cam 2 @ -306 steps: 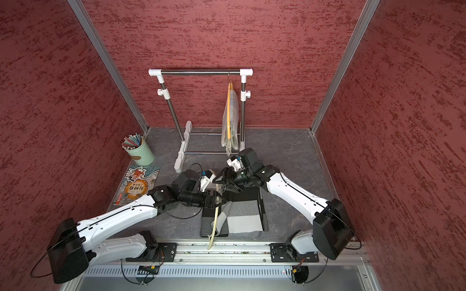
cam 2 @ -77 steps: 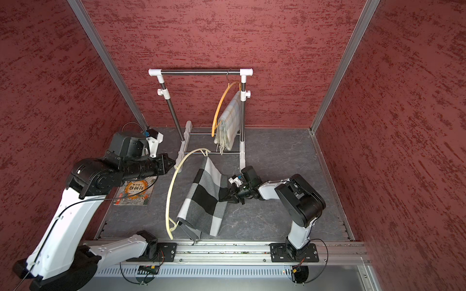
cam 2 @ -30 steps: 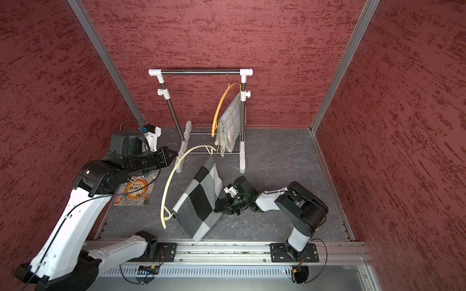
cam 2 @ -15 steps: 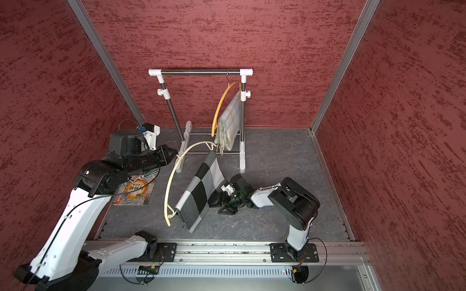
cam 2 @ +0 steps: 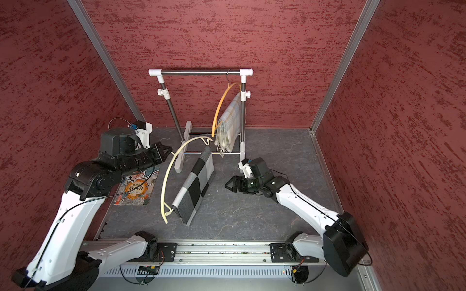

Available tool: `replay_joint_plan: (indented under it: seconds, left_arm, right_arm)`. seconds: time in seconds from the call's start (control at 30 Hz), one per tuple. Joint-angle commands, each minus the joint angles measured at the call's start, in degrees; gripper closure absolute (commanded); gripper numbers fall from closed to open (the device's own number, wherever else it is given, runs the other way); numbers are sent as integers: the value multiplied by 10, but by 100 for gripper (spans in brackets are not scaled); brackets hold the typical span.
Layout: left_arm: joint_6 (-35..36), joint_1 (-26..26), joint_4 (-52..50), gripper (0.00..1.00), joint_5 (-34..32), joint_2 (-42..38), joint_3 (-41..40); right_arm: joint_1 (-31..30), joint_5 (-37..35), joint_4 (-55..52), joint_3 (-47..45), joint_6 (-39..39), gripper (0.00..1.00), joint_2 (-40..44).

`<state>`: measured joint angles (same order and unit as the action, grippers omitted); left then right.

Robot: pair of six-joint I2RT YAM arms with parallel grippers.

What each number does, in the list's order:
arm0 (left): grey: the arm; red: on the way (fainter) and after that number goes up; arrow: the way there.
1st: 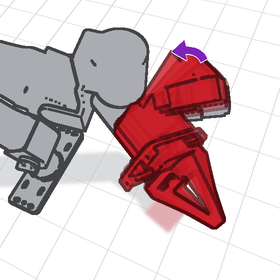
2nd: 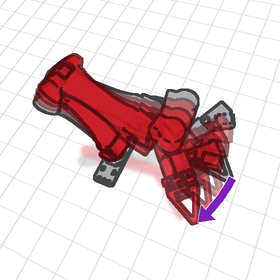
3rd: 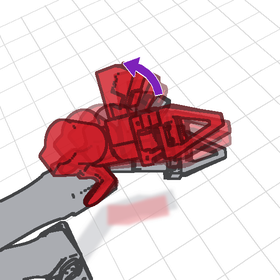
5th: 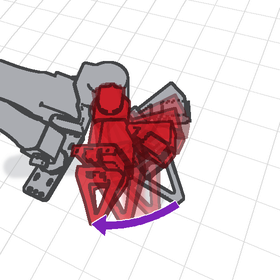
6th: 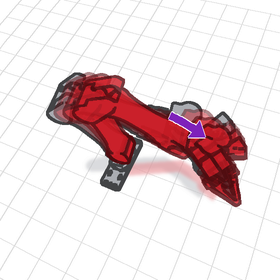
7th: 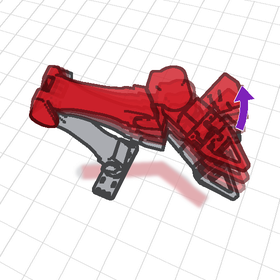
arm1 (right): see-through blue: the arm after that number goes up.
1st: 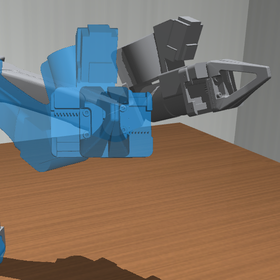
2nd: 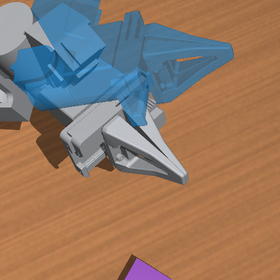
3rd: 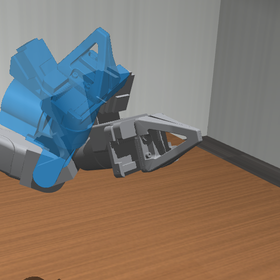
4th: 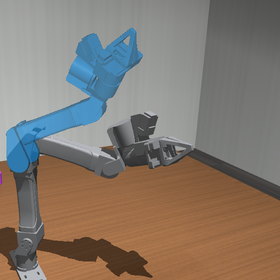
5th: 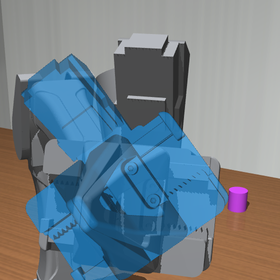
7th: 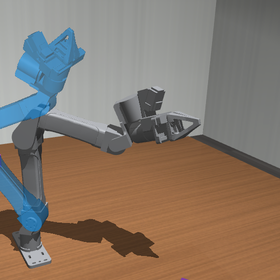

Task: Hang the scarf on the hanger
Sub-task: Hang the scarf on the hanger, then place the hanger at the clothesline.

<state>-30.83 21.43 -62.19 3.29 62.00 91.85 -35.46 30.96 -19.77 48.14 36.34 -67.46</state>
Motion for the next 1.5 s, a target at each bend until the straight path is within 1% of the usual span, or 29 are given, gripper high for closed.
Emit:
replay_joint_plan:
  seconds: [0.0,0.1,0.2,0.27,0.37,0.43,0.53,0.63,0.77,0.8,0.87,0.9,0.97,1.0,1.1,1.13,1.17,1.2,1.23,1.3,1.33,1.37,1.4,1.47]
  left_arm:
    - [-22,-4,38,100,-22,-7,12]
    - [-29,0,39,100,-30,-10,6]
    - [-37,1,42,100,-33,-13,-1]
    - [-40,2,42,100,-34,-14,-1]
    - [-40,3,41,100,-35,-14,4]
    - [-39,2,39,100,-35,-14,6]
    - [-38,3,39,100,-35,-16,5]
    - [-38,3,41,100,-35,-21,0]
    - [-38,3,46,100,-34,-26,-8]
    - [-38,3,48,100,-34,-26,-10]
    - [-40,3,52,100,-33,-28,-14]
    - [-40,2,54,100,-33,-31,-17]
    - [-41,3,58,100,-33,-35,-19]
    - [-40,2,58,100,-34,-36,-19]
    - [-39,0,59,100,-37,-40,-22]
    - [-38,0,60,100,-35,-43,-24]
    - [-36,0,64,98,-33,-47,-28]
    - [-34,-1,71,83,-29,-51,-33]
    - [-30,-2,80,56,-25,-59,-38]
    - [-21,-3,91,22,-17,-70,-43]
    - [-13,-4,97,12,-10,-75,-43]
    - [2,-5,102,5,6,-81,-41]
    - [15,-5,112,0,24,-87,-40]
    - [26,-6,119,0,34,-105,-31]
  right_arm:
    - [-33,-2,-2,42,-13,15,58]
    - [-108,-21,-35,130,-15,16,30]
    - [-205,-78,-50,216,-15,16,-24]
    - [-251,-102,-57,267,-10,16,-69]
    - [-305,-142,-62,335,-11,17,-135]
    - [-327,-154,-63,371,-8,17,-174]
    - [-338,-164,-81,418,-6,18,-221]
    - [-348,-148,-69,446,4,19,-256]
    - [-364,-135,-74,485,10,27,-299]
    - [-367,-133,-71,490,11,30,-307]
    - [-371,-142,-73,495,11,34,-315]
    - [-371,-151,-73,493,11,37,-315]
    - [-371,-160,-72,492,10,53,-311]
    - [-371,-162,-71,490,9,62,-309]
    - [-371,-164,-69,487,4,95,-300]
    - [-371,-165,-67,483,2,100,-295]
    - [-371,-166,-66,478,0,100,-288]
    - [-371,-165,-64,476,-4,100,-283]
    - [-369,-156,-62,472,-8,100,-274]
    - [-361,-137,-56,463,-10,100,-260]
    - [-355,-124,-54,459,-12,100,-253]
    - [-348,-109,-50,455,-13,100,-246]
    - [-339,-89,-45,451,-14,100,-237]
    - [-317,-49,-40,450,-17,100,-223]
